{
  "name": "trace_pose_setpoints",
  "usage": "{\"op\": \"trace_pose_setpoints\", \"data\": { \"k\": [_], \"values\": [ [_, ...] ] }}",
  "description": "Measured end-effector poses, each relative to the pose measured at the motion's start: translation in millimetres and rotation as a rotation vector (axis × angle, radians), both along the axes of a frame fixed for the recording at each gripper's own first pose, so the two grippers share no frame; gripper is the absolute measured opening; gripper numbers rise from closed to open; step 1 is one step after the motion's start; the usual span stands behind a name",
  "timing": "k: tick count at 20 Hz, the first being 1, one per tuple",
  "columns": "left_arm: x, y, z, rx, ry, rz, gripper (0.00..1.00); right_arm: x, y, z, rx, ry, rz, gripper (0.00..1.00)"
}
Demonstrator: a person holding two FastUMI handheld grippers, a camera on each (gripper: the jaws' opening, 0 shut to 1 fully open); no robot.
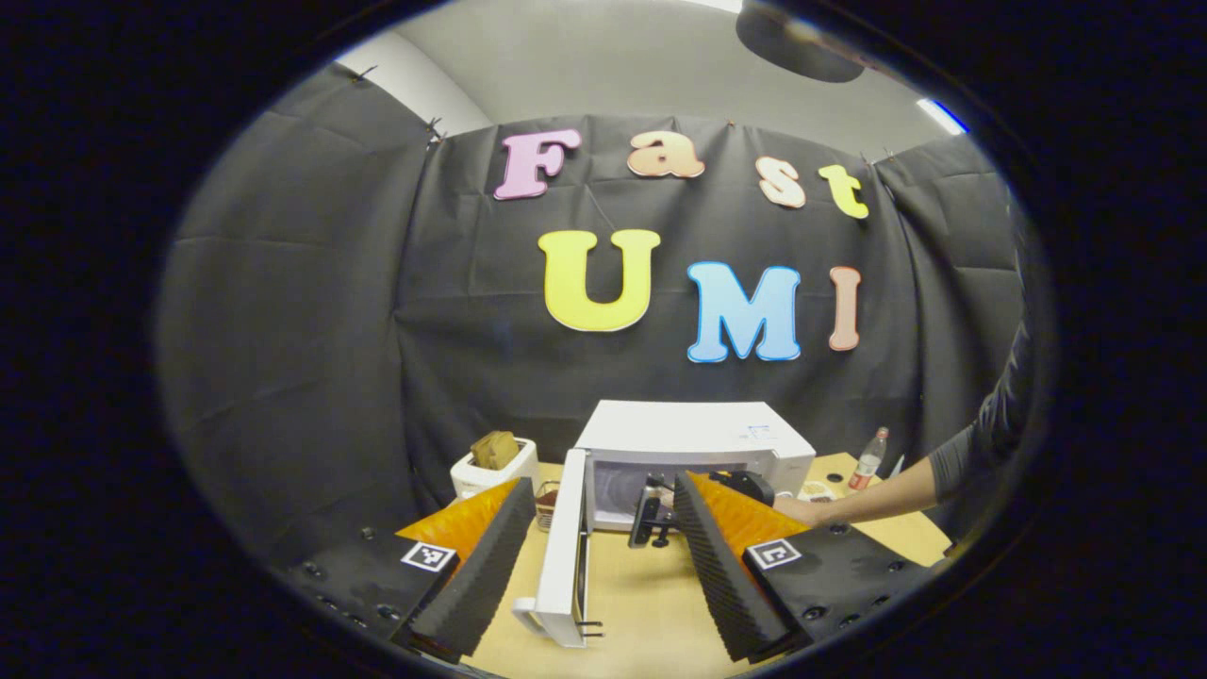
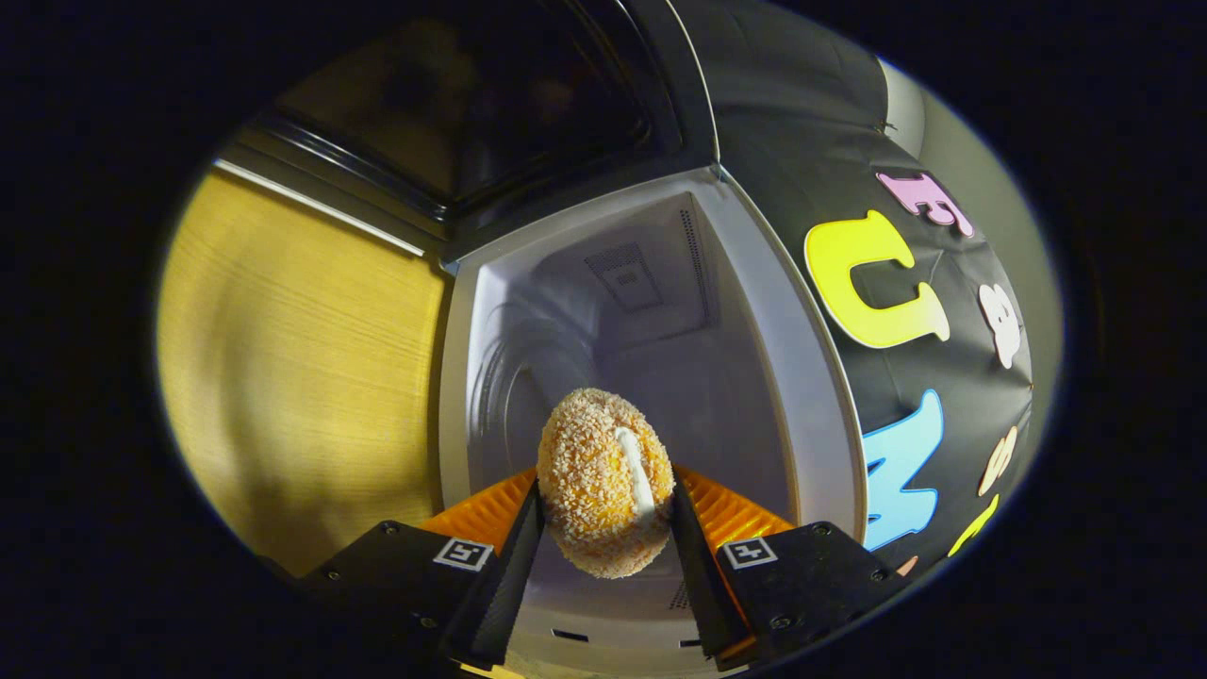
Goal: Open the microwave oven with the left hand, put the food in, and close the microwave oven.
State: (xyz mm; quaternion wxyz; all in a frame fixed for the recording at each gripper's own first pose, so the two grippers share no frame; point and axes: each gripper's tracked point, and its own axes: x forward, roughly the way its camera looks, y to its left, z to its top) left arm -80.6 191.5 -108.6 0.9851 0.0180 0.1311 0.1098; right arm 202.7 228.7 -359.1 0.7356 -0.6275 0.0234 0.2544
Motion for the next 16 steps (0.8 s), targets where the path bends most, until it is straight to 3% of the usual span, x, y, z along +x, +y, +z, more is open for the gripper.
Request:
{"op": "trace_pose_setpoints", "data": {
  "k": [7, 9, 10, 16],
  "values": [
    [-3, 18, -10, -0.005, 0.045, -0.007, 0.96, -1, -3, -4, -0.011, 0.058, -0.038, 0.71],
    [-8, 27, -9, -0.015, 0.045, 0.013, 0.96, -7, 0, -8, -0.018, 0.096, -0.041, 0.80],
    [-10, 31, -11, -0.024, 0.043, 0.022, 0.96, -3, -5, -10, -0.014, 0.085, -0.038, 0.96],
    [-1, 33, -8, -0.032, 0.027, 0.024, 0.96, -12, -5, -17, 0.031, 0.127, -0.046, 0.97]
  ]
}}
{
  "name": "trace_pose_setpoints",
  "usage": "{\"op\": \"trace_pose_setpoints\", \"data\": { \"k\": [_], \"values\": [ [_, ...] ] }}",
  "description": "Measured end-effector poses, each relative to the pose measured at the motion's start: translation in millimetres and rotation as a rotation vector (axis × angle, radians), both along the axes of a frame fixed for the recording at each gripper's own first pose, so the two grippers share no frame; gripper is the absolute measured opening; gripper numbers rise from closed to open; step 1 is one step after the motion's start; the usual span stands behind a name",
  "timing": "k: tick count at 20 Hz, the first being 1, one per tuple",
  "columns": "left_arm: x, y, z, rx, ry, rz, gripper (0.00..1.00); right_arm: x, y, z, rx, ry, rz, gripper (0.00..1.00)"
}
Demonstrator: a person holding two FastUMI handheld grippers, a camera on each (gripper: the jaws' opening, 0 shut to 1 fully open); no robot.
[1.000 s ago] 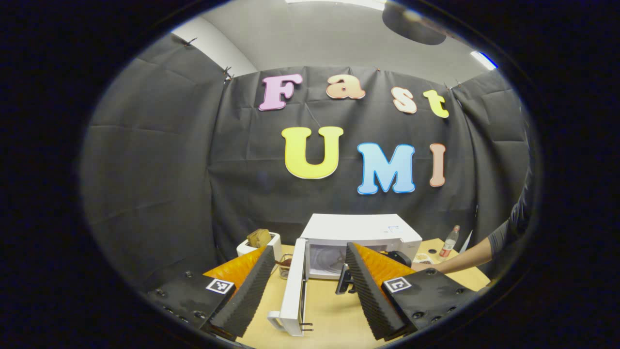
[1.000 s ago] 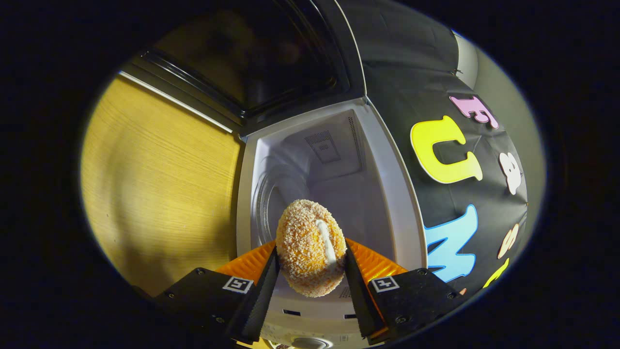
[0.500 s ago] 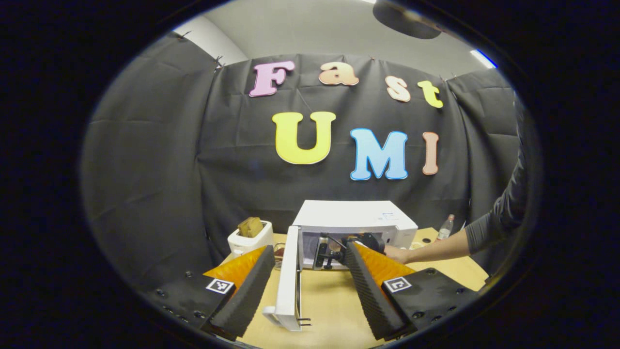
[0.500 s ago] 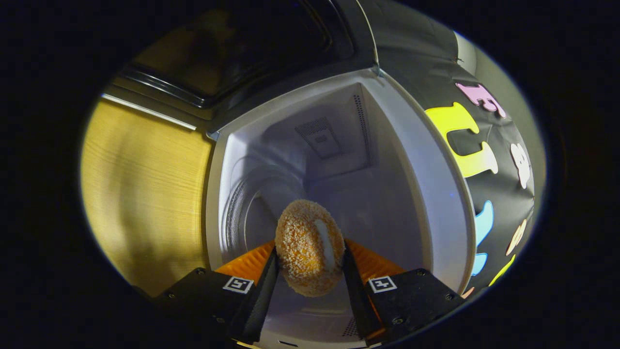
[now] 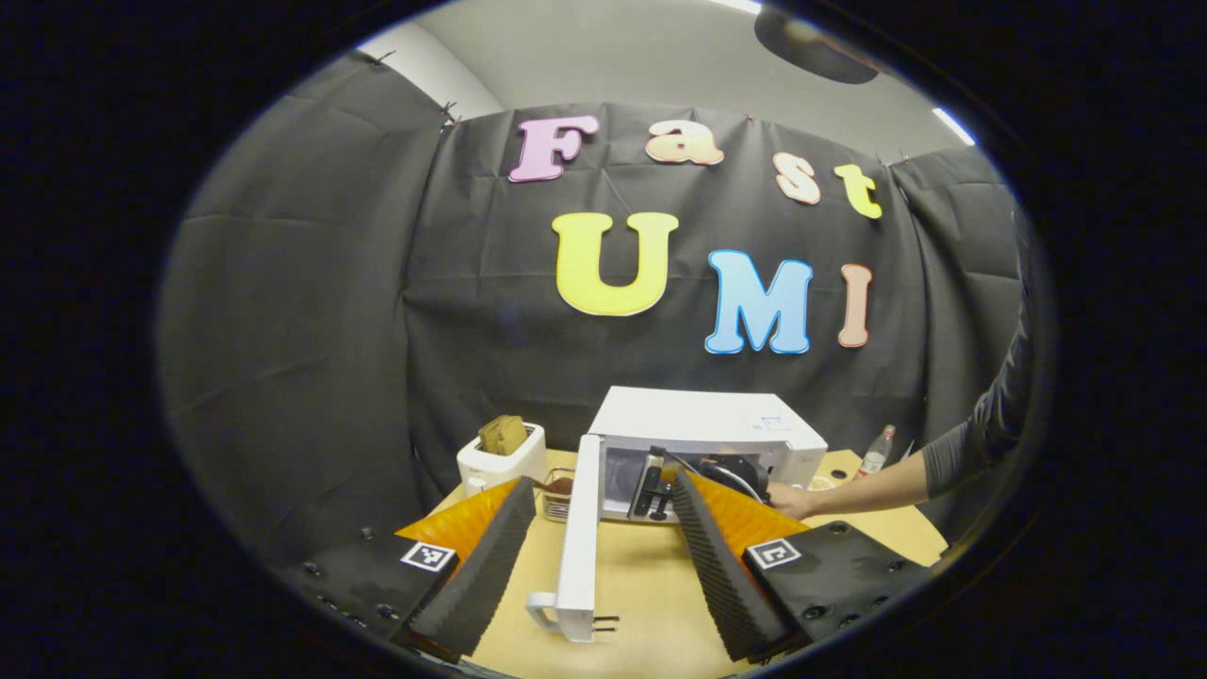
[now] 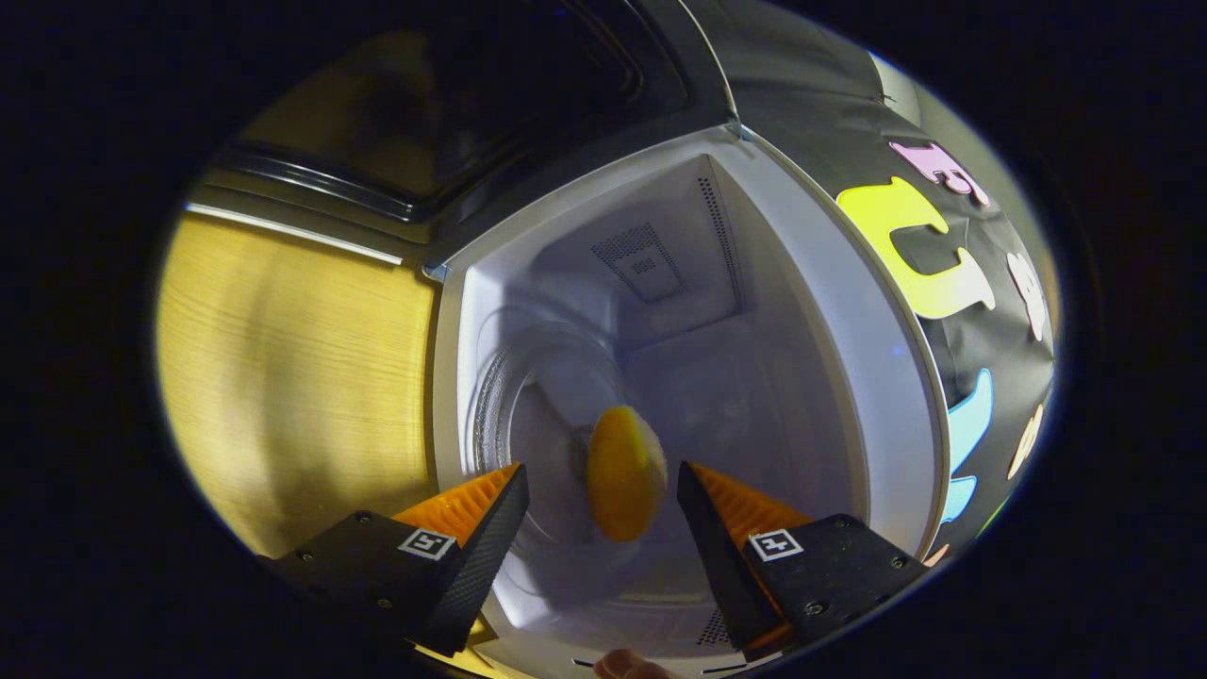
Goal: Open the microwave oven with the left hand, put the food in, and close the microwave oven.
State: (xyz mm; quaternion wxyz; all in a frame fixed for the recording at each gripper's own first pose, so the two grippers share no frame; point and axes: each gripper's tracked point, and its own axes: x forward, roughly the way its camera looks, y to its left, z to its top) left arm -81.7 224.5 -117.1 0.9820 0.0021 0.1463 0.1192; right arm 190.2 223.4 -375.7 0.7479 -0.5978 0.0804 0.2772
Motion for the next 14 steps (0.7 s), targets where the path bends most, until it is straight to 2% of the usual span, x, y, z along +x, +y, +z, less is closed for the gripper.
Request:
{"op": "trace_pose_setpoints", "data": {
  "k": [2, 4, 8, 14],
  "values": [
    [4, -4, 2, 0.009, -0.002, -0.013, 0.94, -5, -3, 1, 0.031, 0.024, -0.015, 0.98],
    [8, -9, 2, 0.019, -0.002, -0.026, 0.96, -16, -6, 5, 0.077, 0.059, -0.036, 0.97],
    [14, -24, 8, 0.004, -0.022, -0.059, 0.94, -48, -12, 11, 0.228, 0.167, -0.097, 0.98],
    [20, -38, 16, -0.002, -0.051, -0.095, 0.96, -99, -22, 41, 0.543, 0.342, -0.219, 0.98]
  ]
}}
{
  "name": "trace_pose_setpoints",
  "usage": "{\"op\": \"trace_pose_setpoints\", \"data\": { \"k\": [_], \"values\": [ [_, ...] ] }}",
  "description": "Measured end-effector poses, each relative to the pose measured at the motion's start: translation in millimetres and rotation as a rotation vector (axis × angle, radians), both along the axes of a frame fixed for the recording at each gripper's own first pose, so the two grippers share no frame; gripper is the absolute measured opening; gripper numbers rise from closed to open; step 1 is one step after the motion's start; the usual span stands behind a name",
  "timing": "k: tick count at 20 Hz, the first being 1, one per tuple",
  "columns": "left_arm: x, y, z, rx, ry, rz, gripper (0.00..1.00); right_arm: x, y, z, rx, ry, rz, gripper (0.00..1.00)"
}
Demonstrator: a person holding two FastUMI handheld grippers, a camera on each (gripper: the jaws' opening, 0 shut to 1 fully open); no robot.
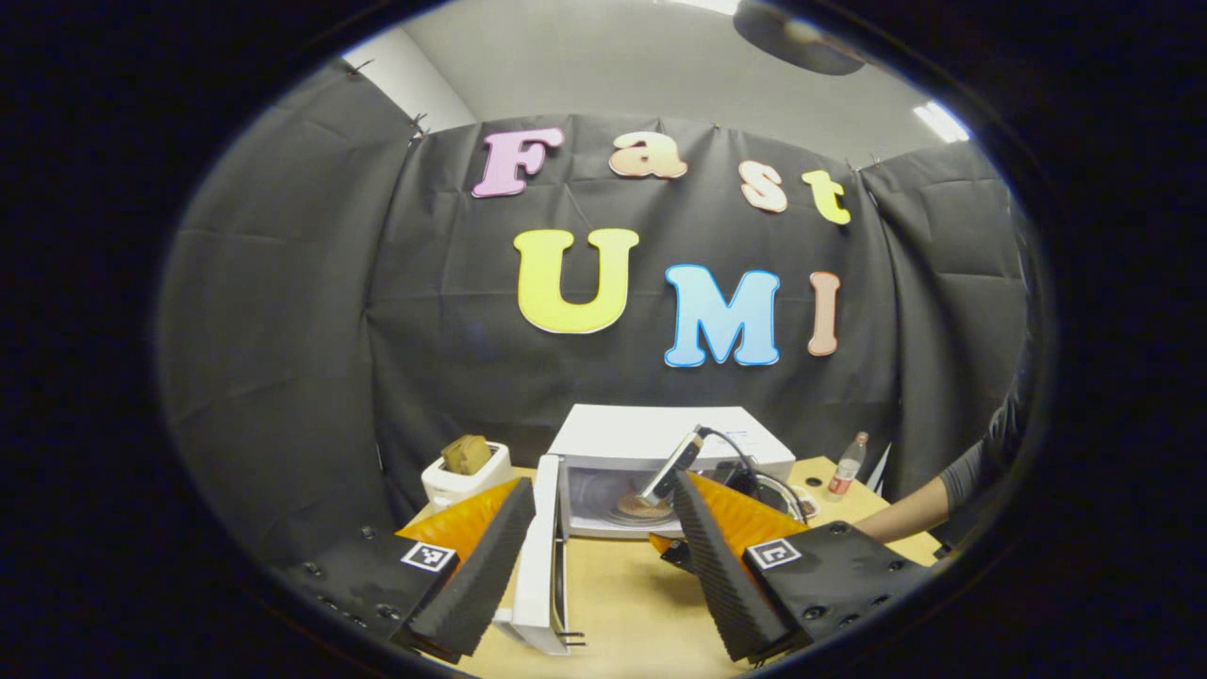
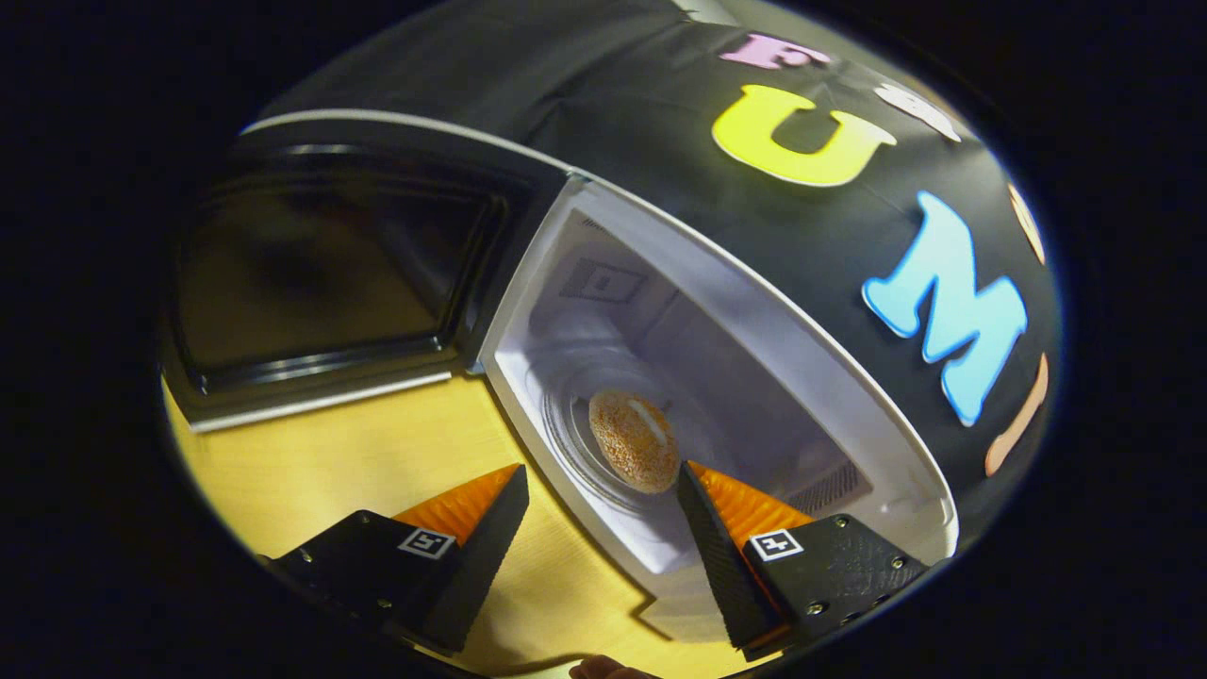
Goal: Open the microwave oven with the left hand, put the food in, and close the microwave oven.
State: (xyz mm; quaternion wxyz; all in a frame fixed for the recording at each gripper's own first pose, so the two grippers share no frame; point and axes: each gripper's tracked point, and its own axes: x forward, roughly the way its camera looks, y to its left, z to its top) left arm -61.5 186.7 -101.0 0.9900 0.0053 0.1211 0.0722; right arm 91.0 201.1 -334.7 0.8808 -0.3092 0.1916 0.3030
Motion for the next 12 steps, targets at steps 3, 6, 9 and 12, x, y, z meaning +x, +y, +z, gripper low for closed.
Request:
{"op": "trace_pose_setpoints", "data": {
  "k": [3, 6, 9, 12],
  "values": [
    [4, -4, 0, -0.012, -0.017, -0.012, 0.96, -20, -15, 35, 0.154, 0.037, -0.069, 0.98],
    [14, -15, -3, -0.023, -0.026, -0.045, 0.94, -33, -41, 82, 0.280, 0.027, -0.157, 0.98],
    [23, -33, 0, -0.017, -0.042, -0.095, 0.94, -42, -65, 129, 0.413, 0.003, -0.220, 0.98],
    [35, -52, -4, -0.018, -0.045, -0.153, 0.94, -42, -99, 171, 0.465, -0.064, -0.276, 0.97]
  ]
}}
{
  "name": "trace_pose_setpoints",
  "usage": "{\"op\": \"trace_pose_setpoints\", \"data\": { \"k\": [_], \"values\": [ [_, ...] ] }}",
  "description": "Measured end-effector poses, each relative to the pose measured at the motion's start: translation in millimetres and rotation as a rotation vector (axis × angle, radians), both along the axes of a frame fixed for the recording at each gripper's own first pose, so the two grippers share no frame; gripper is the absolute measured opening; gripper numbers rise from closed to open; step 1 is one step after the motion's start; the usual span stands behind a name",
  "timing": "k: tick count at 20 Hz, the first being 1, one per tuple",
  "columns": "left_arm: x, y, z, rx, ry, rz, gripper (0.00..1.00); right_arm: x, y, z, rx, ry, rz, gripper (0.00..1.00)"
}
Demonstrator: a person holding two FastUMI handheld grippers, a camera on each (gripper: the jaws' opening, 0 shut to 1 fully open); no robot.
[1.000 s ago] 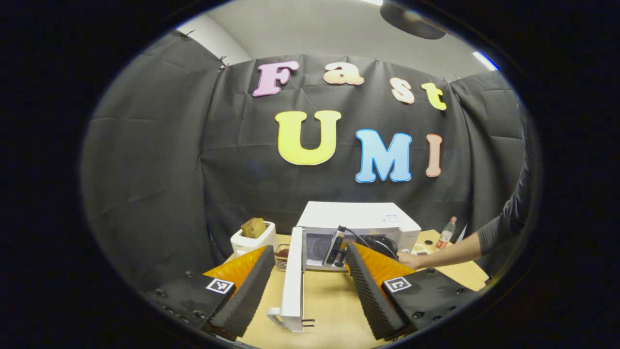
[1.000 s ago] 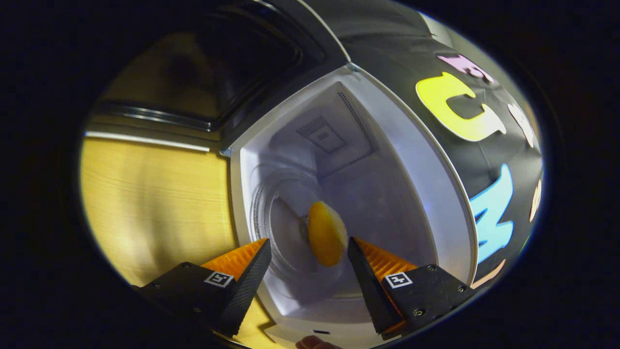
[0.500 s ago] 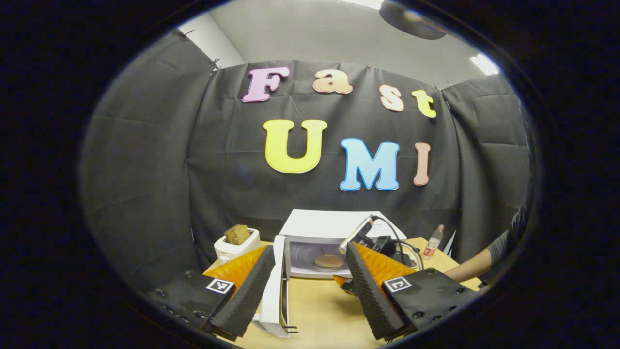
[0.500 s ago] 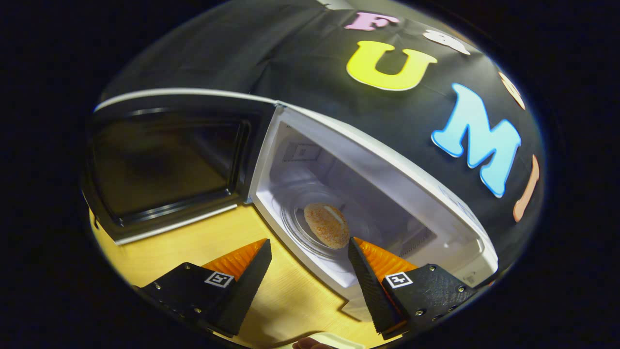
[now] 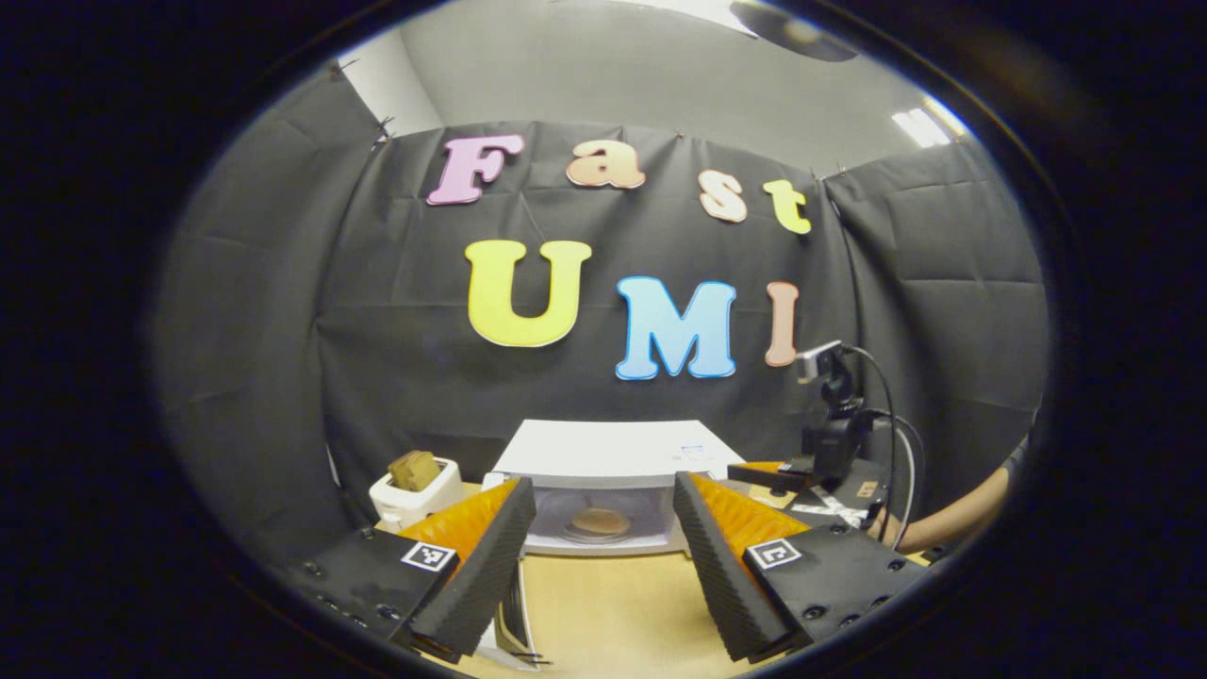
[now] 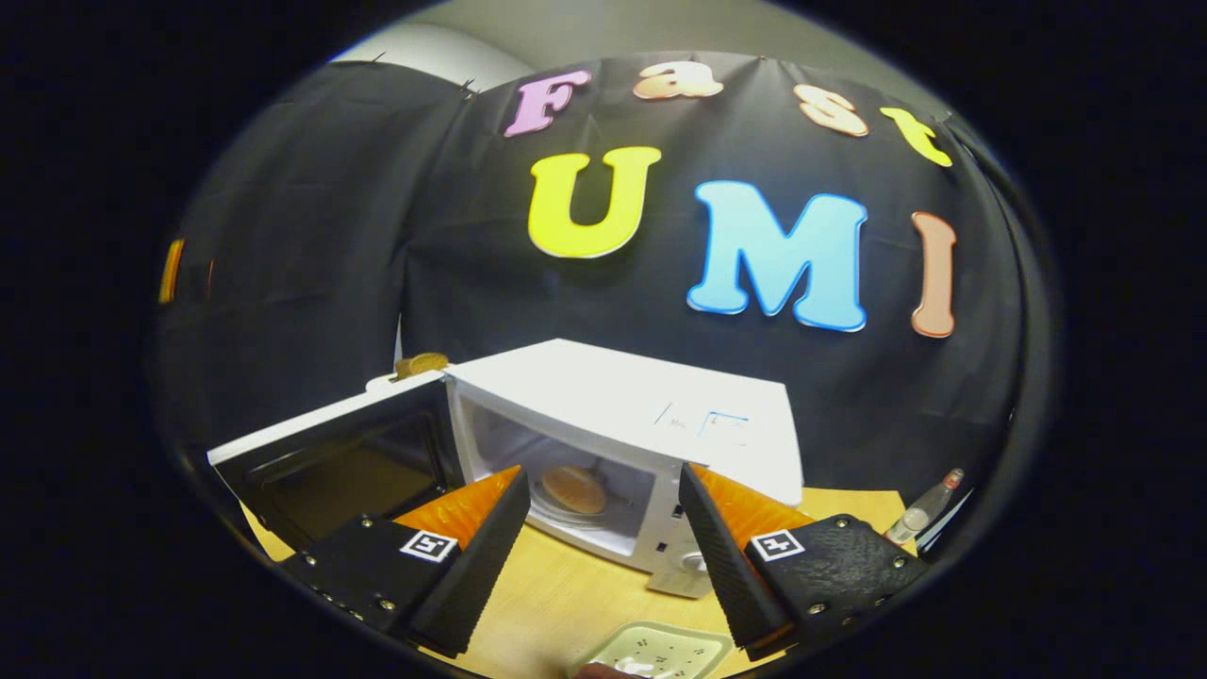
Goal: Open the microwave oven with the left hand, put the food in, and close the microwave oven.
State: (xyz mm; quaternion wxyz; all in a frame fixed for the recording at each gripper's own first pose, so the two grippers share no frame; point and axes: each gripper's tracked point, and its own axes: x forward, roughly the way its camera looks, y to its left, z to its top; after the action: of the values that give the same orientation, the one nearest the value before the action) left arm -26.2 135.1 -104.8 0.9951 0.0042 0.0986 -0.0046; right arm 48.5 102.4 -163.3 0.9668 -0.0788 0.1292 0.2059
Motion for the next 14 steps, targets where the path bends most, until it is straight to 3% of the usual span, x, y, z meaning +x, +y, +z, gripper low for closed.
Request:
{"op": "trace_pose_setpoints", "data": {
  "k": [10, 14],
  "values": [
    [33, -40, 10, 0.001, -0.040, -0.148, 0.94, -39, -87, 118, 0.083, -0.170, -0.234, 0.97],
    [38, -37, 22, -0.022, -0.064, -0.126, 0.96, -60, -112, 158, 0.112, -0.186, -0.309, 0.97]
  ]
}}
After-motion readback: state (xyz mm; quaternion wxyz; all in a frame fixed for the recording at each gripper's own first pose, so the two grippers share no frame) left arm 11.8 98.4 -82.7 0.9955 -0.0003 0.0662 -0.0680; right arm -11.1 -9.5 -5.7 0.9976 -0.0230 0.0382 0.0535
